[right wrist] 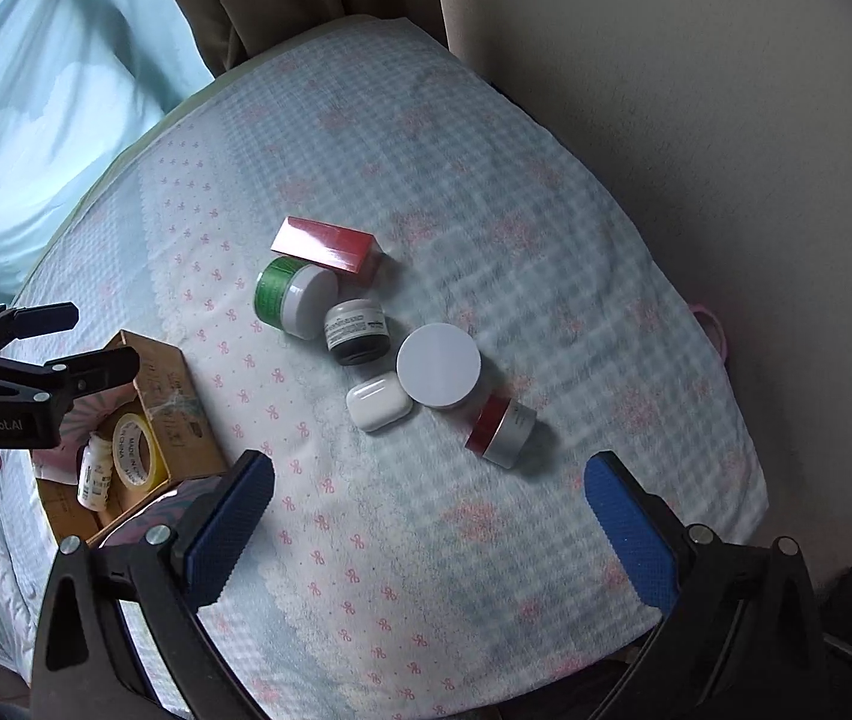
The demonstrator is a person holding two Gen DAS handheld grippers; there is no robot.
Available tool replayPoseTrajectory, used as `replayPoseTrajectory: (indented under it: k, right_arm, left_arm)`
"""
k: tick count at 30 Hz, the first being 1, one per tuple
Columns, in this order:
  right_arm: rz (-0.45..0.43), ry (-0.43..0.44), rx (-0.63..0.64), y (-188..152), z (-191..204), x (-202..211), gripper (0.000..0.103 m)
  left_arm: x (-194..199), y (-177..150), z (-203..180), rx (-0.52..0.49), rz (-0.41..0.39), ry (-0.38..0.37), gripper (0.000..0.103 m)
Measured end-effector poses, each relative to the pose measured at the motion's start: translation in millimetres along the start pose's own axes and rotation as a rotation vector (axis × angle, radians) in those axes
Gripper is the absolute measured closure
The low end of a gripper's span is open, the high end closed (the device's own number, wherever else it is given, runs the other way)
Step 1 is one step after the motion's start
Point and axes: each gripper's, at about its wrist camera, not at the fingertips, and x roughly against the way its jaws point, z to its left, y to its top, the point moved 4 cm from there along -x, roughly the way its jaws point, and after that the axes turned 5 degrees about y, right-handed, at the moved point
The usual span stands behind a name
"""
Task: Organize rigid objects
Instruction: 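Move both tools back toward the remaining items, then grasp the green-and-white jar with the left tool while the right tool grasps the white-lidded jar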
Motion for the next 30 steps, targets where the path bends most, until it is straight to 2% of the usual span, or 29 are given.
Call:
replayPoseTrajectory:
  k: [9,15,20,30]
  right_arm:
    - [0.061,0.020,-0.045,28,-13,-84,0.000]
    - [0.111,-0.012,-0.052,38,-17,-140,0.000]
    - [0.146,-0.034,-0.058,39,-19,-171,0.000]
    - [0.179,-0.013,-0.148,31,-43,-190,0.003]
  left_arm:
    - [-86,46,-7,-0.037,0.101,0.022,0.000]
    - [-129,62,-9,-0.040,0.155,0.032,0.000]
    - [-149,68,-9,-0.031,0.184,0.044,0.001]
    - [-168,77,-8,-0.034,0.215,0.073,0.014]
